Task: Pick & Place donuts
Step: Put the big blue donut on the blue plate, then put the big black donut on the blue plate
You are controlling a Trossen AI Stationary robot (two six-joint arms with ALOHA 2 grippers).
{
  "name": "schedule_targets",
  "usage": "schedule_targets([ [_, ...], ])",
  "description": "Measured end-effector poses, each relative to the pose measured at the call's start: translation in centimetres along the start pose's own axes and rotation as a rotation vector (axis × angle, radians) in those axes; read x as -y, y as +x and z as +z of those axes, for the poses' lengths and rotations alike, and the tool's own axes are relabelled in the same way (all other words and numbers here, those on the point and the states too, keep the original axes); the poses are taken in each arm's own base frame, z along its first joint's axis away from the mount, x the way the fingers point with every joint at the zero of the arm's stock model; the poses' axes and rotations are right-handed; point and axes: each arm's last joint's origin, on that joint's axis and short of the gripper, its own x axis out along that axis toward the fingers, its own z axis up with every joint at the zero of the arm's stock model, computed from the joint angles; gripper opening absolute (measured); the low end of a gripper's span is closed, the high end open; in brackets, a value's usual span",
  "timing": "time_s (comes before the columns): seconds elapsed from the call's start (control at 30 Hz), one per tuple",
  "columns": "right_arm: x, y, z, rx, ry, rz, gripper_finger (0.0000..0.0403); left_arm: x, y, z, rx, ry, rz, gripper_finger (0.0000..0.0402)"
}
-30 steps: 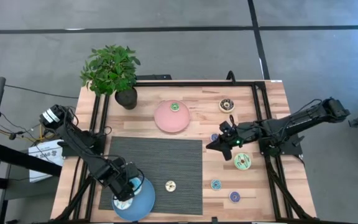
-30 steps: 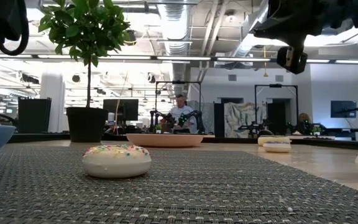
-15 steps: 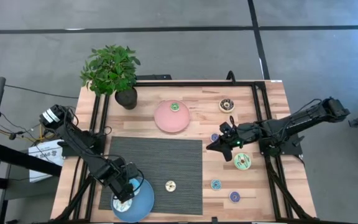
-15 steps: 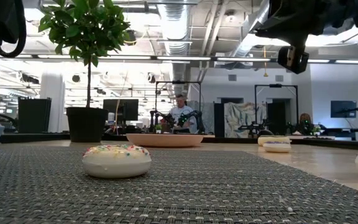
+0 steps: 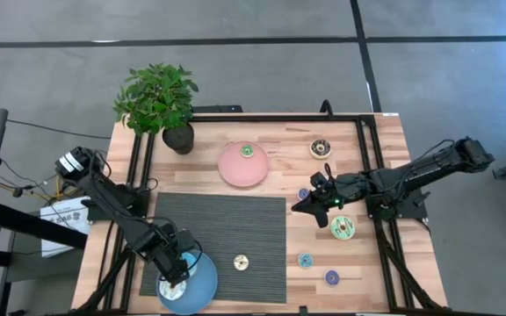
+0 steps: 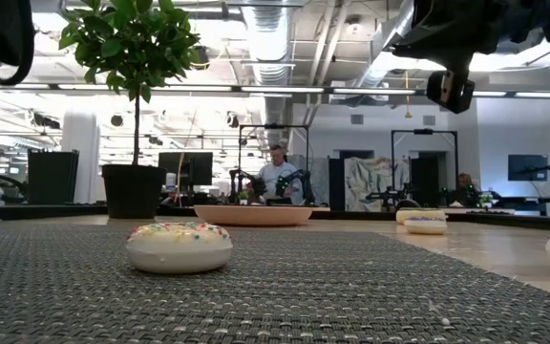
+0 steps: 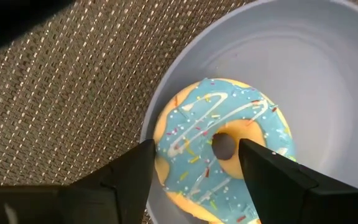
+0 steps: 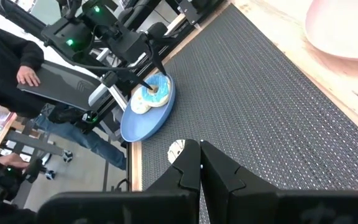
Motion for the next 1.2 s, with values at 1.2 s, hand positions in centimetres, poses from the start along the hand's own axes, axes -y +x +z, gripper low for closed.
schedule_targets([
  [1.2, 1.2, 0.0, 1.1, 0.050, 0.021, -0.055, 0.0000, -2.9, -7.3, 8.3, 0.650, -0.040, -0.137, 0.0226],
])
